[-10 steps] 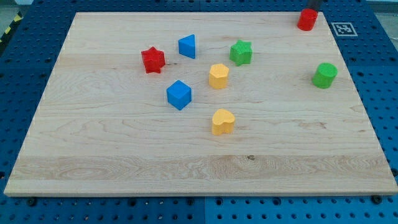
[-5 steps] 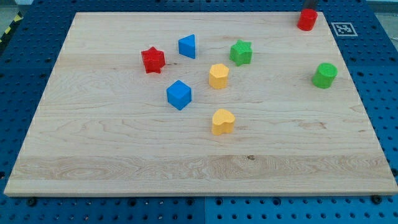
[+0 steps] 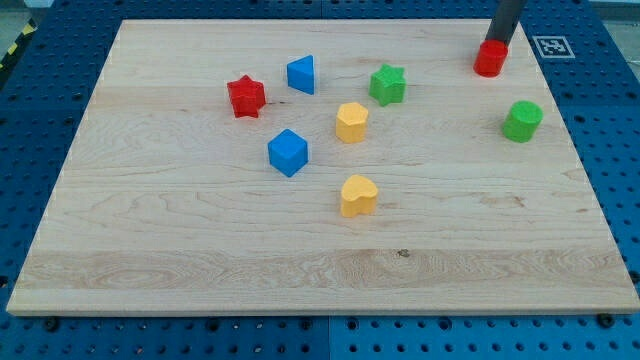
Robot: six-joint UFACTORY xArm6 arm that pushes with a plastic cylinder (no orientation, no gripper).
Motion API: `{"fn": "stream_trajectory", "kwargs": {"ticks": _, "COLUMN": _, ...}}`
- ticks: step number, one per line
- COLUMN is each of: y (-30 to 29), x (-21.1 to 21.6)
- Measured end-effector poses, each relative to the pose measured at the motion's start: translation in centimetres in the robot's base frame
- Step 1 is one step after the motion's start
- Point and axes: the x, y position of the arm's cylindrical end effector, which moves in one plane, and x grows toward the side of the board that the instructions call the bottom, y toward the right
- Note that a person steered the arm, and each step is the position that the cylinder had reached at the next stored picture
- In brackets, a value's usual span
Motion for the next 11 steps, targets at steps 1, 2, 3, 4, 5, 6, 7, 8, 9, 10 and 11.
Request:
{"fn": "stream_trajectory", "kwargs": {"ticks": 1, "y": -0.5, "x": 1.9}}
{"fn": "stream_trajectory", "kwargs": {"ticks": 2, "y": -1.5, "x": 4.1}}
{"fn": "stream_trajectory", "kwargs": {"ticks": 3, "y": -2.5, "x": 6.8}}
{"fn": "stream_trajectory", "kwargs": {"ticks": 4, "y": -3.3, "x": 9.3}}
{"fn": "stream_trajectory", "kwargs": {"ticks": 5, "y": -4.3, "x": 12.2}}
{"fn": "stream_trajectory", "kwargs": {"ticks": 6, "y": -4.5, "x": 14.0}}
{"fn": "stream_trajectory", "kwargs": {"ticks": 7, "y": -4.3, "x": 14.0}}
{"fn": "stream_trajectory", "kwargs": {"ticks": 8, "y": -4.0, "x": 12.1}}
{"fn": "stream_trajectory", "kwargs": {"ticks": 9, "y": -4.7, "x": 10.8}}
{"fn": "stream_trajectory", "kwargs": {"ticks": 10, "y": -7.5, "x": 10.8}}
{"fn": "stream_trajectory", "kwargs": {"ticks": 11, "y": -7.8, "x": 12.0}}
